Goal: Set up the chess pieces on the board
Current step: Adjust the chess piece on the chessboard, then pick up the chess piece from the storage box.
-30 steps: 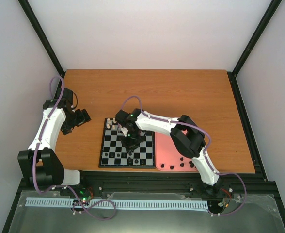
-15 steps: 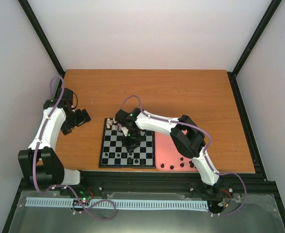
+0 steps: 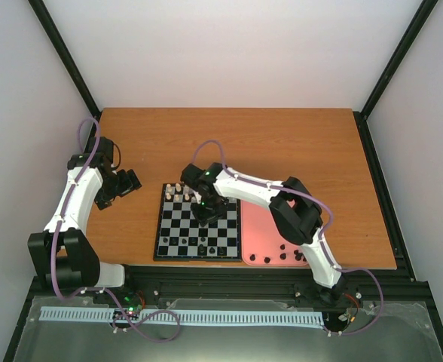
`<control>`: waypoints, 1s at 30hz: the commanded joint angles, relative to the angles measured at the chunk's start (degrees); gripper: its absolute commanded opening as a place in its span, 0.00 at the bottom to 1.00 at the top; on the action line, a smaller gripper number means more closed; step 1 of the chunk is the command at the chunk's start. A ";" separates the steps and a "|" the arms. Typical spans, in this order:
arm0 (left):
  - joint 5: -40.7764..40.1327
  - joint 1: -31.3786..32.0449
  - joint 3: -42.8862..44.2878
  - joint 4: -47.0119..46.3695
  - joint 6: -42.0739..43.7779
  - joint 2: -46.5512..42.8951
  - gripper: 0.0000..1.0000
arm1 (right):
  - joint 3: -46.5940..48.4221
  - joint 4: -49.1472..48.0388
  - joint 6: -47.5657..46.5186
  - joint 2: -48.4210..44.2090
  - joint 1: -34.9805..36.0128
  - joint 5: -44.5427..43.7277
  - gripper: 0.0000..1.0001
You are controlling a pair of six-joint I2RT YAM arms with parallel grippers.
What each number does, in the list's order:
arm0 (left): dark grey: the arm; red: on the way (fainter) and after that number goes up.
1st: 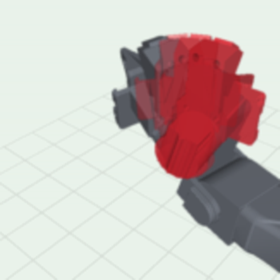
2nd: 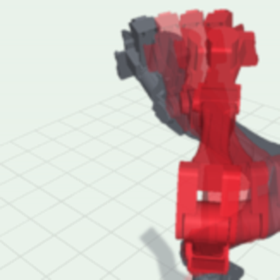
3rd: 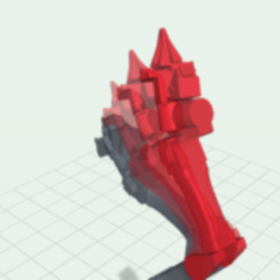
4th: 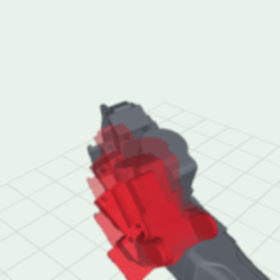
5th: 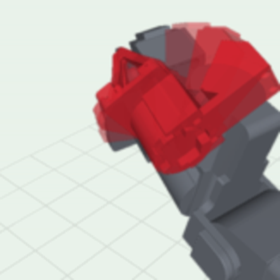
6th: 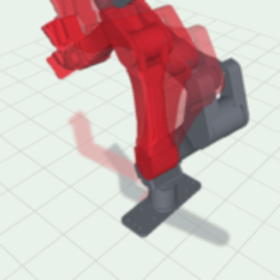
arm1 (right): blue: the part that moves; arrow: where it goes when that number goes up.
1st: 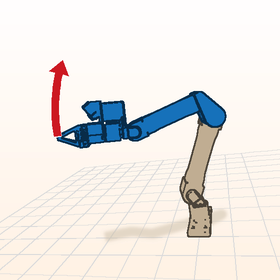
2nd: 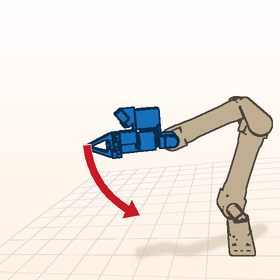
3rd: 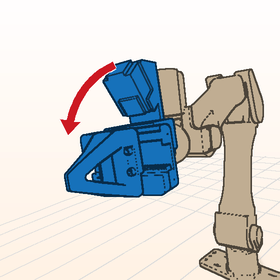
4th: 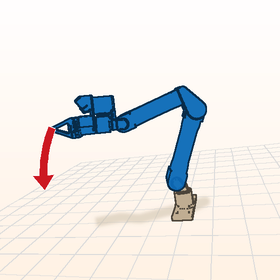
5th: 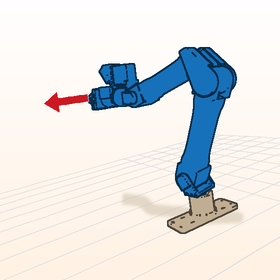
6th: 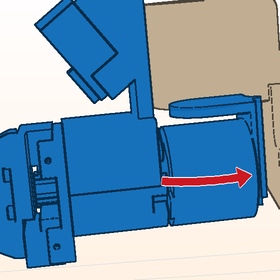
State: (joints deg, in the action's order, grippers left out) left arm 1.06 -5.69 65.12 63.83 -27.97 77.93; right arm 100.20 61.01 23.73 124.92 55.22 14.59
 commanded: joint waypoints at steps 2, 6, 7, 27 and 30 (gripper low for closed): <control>-0.83 0.38 1.45 -0.40 0.96 0.76 1.00 | -1.32 0.96 3.91 -7.85 -1.97 -9.27 0.35; -1.01 0.33 1.87 -0.01 1.21 1.31 1.00 | -7.42 0.66 6.78 -15.84 -3.18 -13.06 0.44; -1.10 0.38 2.12 0.22 1.29 1.56 1.00 | -9.36 0.92 7.66 -17.74 -3.61 -13.32 0.45; -1.73 0.99 2.38 0.77 2.39 1.87 1.00 | -45.41 3.94 16.75 -41.68 -12.24 -13.72 0.49; -1.38 1.04 1.89 0.48 2.20 1.32 1.00 | -47.20 4.19 15.43 -41.73 -14.78 -14.32 0.49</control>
State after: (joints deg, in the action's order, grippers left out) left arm -0.69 -5.19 65.34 64.29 -26.55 79.77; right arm 55.07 64.73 38.89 84.01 43.07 2.39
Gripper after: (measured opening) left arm 0.999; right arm 0.493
